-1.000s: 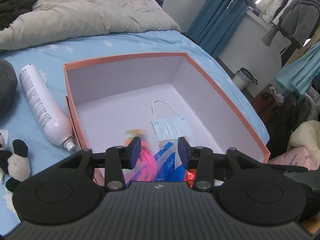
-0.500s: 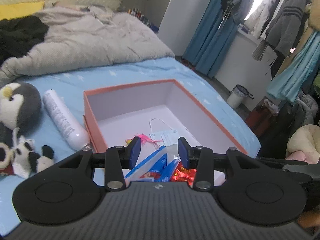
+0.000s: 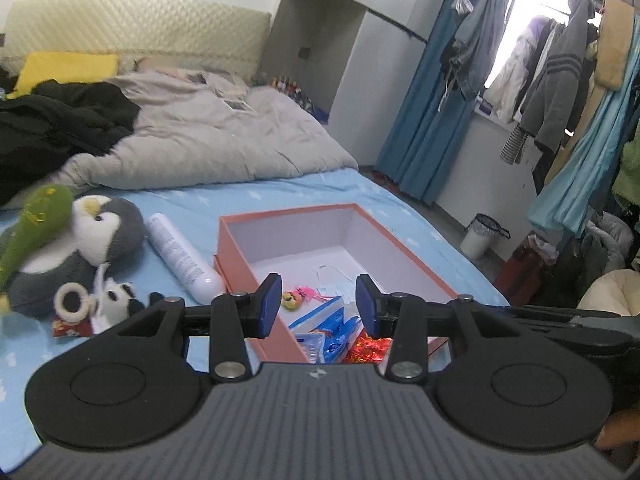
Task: Organize soft objects
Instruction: 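Withdraw both open grippers from the pink box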
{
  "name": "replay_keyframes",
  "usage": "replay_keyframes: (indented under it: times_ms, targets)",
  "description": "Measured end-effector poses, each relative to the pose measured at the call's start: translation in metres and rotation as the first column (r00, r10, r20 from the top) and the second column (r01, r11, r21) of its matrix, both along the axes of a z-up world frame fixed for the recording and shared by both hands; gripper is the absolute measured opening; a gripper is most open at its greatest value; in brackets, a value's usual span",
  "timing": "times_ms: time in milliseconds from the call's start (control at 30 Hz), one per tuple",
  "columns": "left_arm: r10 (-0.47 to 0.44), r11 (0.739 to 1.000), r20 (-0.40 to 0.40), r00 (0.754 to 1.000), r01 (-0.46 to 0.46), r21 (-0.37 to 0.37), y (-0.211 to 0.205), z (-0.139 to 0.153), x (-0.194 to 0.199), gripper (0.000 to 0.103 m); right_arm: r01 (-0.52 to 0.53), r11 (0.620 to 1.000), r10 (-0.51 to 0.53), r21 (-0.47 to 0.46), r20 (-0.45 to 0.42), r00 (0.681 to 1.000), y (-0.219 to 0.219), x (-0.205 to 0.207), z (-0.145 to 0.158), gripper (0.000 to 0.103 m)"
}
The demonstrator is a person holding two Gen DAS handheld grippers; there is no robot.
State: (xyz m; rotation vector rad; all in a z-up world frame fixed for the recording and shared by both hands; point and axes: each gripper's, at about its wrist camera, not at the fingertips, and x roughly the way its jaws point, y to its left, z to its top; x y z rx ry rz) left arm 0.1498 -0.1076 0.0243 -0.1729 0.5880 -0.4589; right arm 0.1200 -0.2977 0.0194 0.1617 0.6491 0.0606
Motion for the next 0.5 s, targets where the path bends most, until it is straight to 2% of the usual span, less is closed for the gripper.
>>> replay_keyframes:
  times_ms: [233, 500]
  targets:
    - [0.066, 0.998, 0.030, 0.997, -0.065, -0.008, 0.036, 0.002, -0.049, 0.047, -0.052, 0.999, 0.052, -0.007, 0.027, 0.998, 0.026, -0.026, 0.003, 0.029]
    - [0.168, 0.986, -0.011, 0.986, -0.168, -0.012, 0.082, -0.020, -0.082, 0.047, -0.148, 0.989, 0.148, 0.002, 0.037, 0.988, 0.057, -0.043, -0.009, 0.029]
